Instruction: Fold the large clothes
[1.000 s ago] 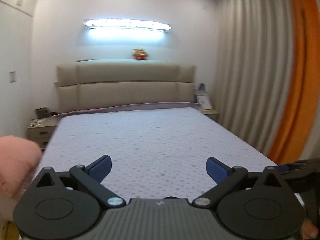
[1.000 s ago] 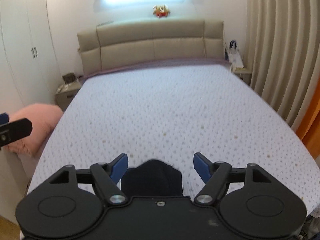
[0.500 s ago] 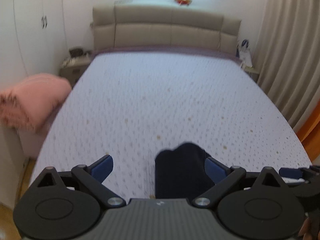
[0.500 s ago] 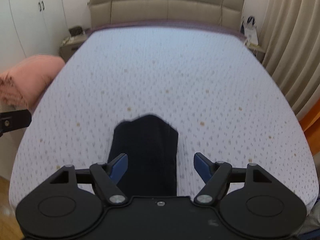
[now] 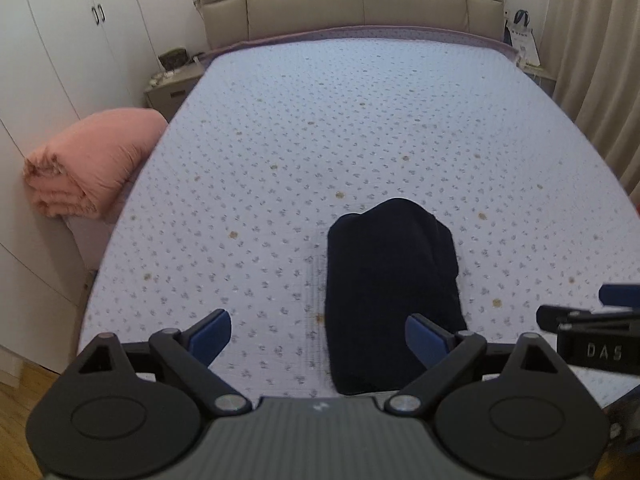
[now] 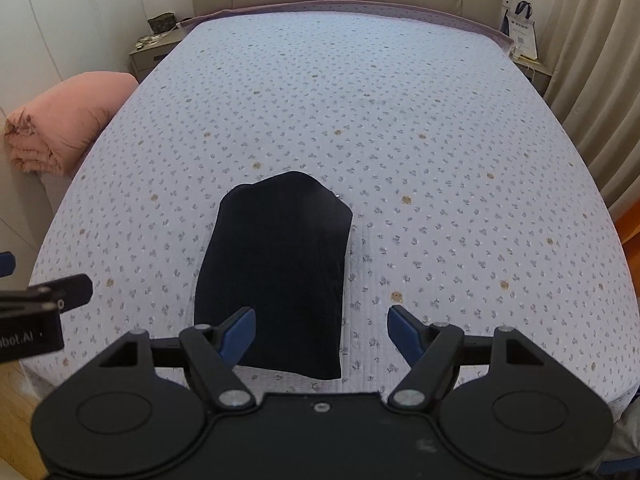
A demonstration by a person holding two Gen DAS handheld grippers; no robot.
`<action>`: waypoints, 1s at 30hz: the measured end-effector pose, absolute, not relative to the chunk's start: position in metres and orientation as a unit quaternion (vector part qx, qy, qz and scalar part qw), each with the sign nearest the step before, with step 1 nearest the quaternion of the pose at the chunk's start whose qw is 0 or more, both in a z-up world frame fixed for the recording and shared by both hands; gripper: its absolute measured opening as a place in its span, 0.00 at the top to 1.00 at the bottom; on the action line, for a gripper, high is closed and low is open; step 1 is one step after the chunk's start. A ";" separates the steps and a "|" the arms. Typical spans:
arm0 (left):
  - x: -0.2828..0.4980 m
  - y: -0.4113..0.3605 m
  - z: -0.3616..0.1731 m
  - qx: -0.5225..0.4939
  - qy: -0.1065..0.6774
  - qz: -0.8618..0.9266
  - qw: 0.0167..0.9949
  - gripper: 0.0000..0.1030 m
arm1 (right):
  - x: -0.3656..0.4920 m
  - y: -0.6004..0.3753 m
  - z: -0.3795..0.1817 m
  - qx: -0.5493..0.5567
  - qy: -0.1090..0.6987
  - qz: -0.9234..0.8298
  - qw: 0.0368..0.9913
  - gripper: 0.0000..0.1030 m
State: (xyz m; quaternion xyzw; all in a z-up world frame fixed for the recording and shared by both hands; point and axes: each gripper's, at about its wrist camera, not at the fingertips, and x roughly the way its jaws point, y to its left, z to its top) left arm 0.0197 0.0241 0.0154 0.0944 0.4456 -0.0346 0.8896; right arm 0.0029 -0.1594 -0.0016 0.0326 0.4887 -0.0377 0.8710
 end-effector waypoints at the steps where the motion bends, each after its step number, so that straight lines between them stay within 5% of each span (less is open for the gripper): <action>1: 0.015 0.023 0.015 0.102 0.444 -0.032 0.890 0.07 | 0.003 -0.159 -0.002 0.031 0.489 -0.034 0.871 0.16; 30: 0.026 0.027 0.015 0.097 0.435 -0.036 0.895 0.07 | 0.011 -0.156 0.008 0.005 0.487 -0.035 0.873 0.16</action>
